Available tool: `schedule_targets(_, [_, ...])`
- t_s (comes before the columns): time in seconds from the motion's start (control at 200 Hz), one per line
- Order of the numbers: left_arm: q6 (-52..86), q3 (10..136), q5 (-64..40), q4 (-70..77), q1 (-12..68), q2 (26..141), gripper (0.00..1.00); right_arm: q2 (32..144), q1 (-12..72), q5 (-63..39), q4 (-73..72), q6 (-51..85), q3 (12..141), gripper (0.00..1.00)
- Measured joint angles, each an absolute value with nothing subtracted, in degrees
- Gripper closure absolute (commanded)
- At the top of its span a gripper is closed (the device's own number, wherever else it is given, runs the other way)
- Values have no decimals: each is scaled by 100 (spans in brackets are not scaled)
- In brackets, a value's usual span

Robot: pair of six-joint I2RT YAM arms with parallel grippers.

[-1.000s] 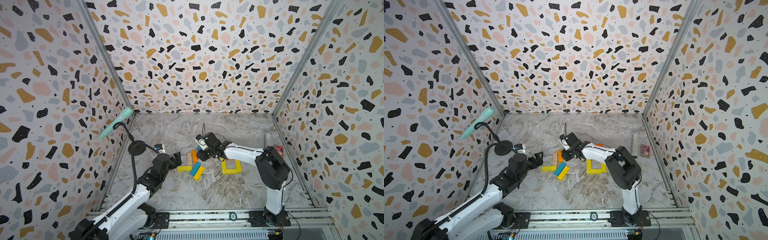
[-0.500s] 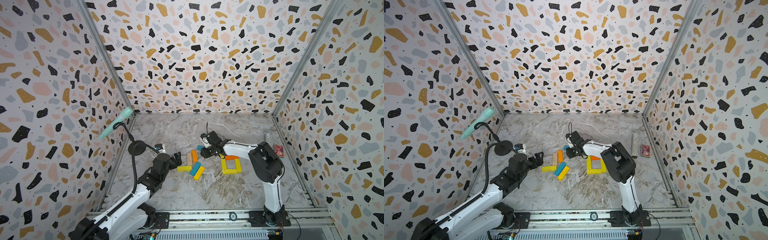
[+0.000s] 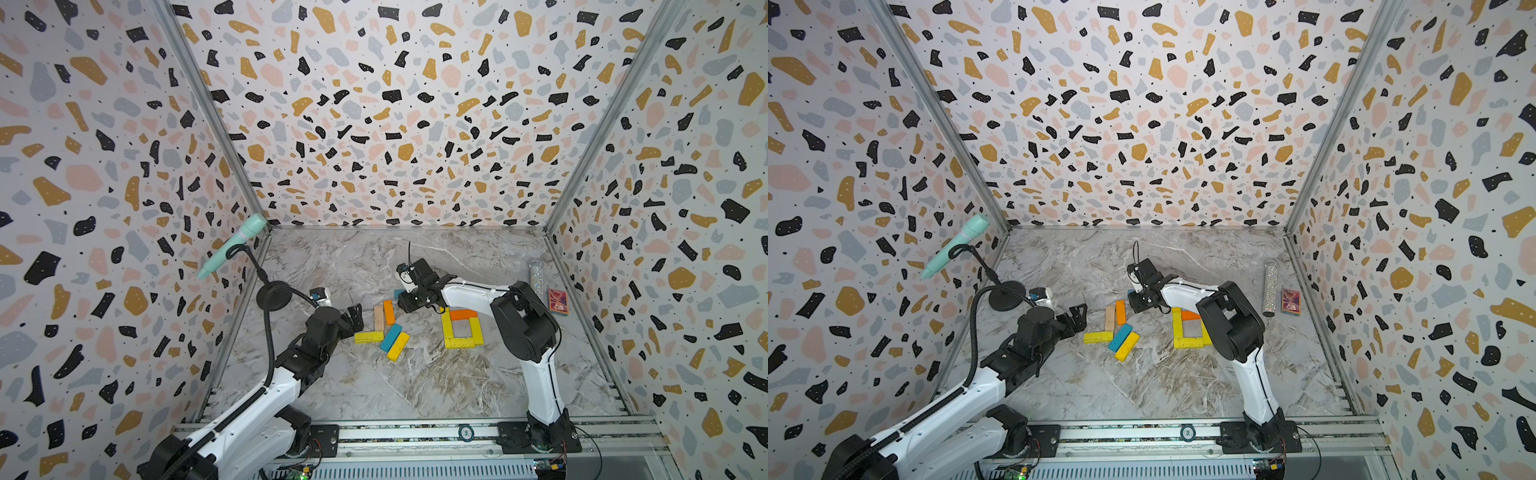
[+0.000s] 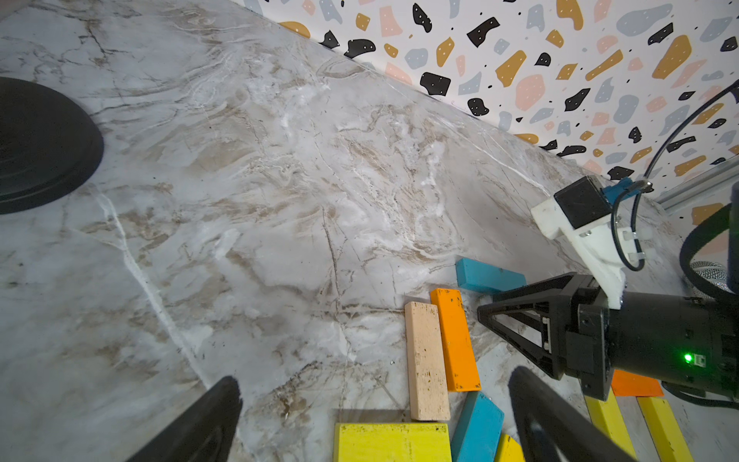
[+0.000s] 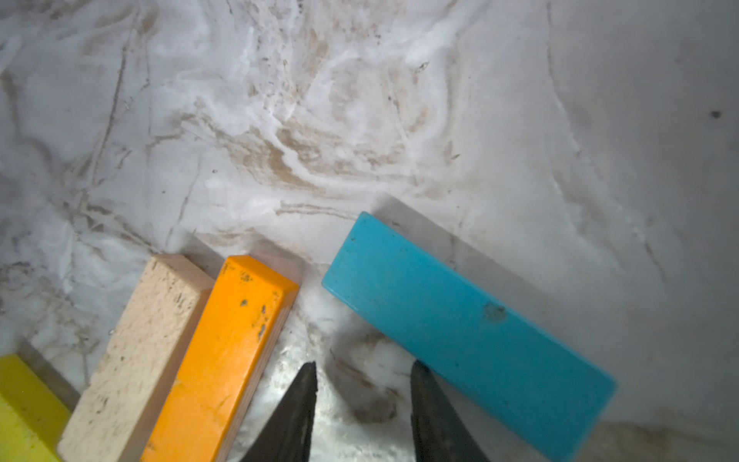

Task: Assemble the number 6 with building blocks
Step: Adjust the building block at the center of the board.

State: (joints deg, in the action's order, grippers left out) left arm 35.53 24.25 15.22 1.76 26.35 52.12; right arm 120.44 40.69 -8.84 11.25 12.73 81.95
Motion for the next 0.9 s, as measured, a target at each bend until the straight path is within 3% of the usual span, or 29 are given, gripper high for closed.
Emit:
schedule_targets(0.405, [3489,2425,1601,224,2635,5437,0,10307,4427,-1837,663,1844,6184,43])
schedule_targets(0.901, [3404,2427,1616,478,2635,5561,1,10746,4921,-1927,305,2305,6187,41])
